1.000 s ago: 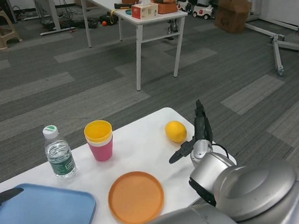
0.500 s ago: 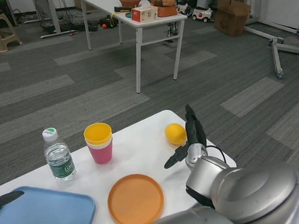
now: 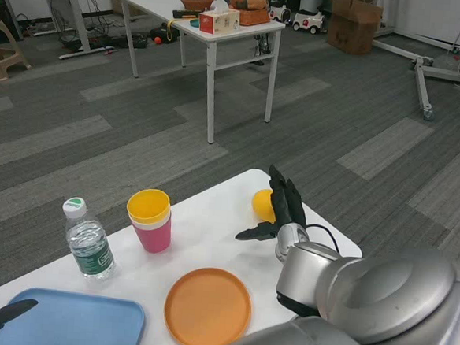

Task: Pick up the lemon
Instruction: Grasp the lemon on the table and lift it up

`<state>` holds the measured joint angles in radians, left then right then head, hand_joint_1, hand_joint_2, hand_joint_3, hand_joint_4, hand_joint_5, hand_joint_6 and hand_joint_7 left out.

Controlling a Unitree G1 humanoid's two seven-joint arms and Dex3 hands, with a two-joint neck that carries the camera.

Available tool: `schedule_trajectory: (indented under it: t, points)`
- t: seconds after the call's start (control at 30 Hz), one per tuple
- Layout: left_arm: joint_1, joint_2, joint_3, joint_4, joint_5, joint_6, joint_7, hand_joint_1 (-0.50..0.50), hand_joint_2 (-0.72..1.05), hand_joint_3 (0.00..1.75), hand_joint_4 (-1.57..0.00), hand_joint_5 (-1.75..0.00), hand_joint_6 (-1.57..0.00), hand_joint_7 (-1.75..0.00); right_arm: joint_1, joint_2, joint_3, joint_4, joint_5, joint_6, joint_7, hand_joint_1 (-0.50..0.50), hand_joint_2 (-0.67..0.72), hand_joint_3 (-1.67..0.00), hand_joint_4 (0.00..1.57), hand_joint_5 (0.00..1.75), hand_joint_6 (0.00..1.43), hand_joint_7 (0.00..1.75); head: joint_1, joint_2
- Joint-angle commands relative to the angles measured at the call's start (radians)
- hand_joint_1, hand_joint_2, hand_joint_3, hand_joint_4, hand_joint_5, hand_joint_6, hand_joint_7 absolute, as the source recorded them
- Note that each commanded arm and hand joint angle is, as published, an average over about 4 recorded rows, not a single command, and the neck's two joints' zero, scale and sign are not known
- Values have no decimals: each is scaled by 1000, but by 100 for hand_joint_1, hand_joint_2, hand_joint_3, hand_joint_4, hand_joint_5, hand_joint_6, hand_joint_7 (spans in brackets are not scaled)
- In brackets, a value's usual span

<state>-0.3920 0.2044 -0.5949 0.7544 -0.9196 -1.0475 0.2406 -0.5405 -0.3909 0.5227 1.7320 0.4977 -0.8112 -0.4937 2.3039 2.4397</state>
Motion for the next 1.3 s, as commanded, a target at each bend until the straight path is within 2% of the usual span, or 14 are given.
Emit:
schedule_trajectory:
  t: [0.03,0.17,0.27,0.43,0.63,0.73,0.97,1.03,1.3]
  points:
    - [5,3,6,-3,8,-1,0,-18,-37,9,0,0,0,-7,-15,6,-5,13,2,6,-6,-46,-54,-32,0,10,0,0,2,-3]
    - [2,3,6,-2,8,0,0,-18,-28,9,0,0,0,-7,-15,6,-16,15,3,6,-6,-46,-54,-32,0,10,0,0,8,-12]
    - [2,3,6,0,8,0,0,-17,-33,9,0,0,0,-7,-14,6,-25,15,4,6,-6,-46,-54,-32,0,10,0,0,10,-15]
    - [-2,3,6,6,6,0,0,-17,-28,9,0,0,0,-7,-13,6,-30,17,4,6,-7,-46,-54,-40,0,10,0,0,11,-18]
    - [-4,0,5,9,4,0,0,-17,-30,9,0,0,0,-7,-15,4,-23,27,3,10,-6,-46,-54,-40,0,10,0,0,11,-23]
    - [-4,-1,3,10,4,0,0,-17,-28,9,0,0,0,-7,-14,6,-11,37,2,14,-6,-46,-54,-40,0,2,0,0,13,-25]
    - [7,-2,2,1,11,0,0,-17,-28,9,0,0,0,-7,-14,10,10,58,-1,22,-4,-46,-54,-52,0,0,0,0,3,-37]
    - [12,-2,-1,-5,13,-1,0,-17,-28,9,0,0,0,-7,-13,10,17,70,-2,27,0,-46,-54,-59,0,0,0,0,1,-39]
    - [17,-2,-12,-18,15,-1,0,-14,-28,9,0,0,0,-7,-14,5,36,74,-6,43,4,-46,-54,-63,0,0,0,0,-7,-46]
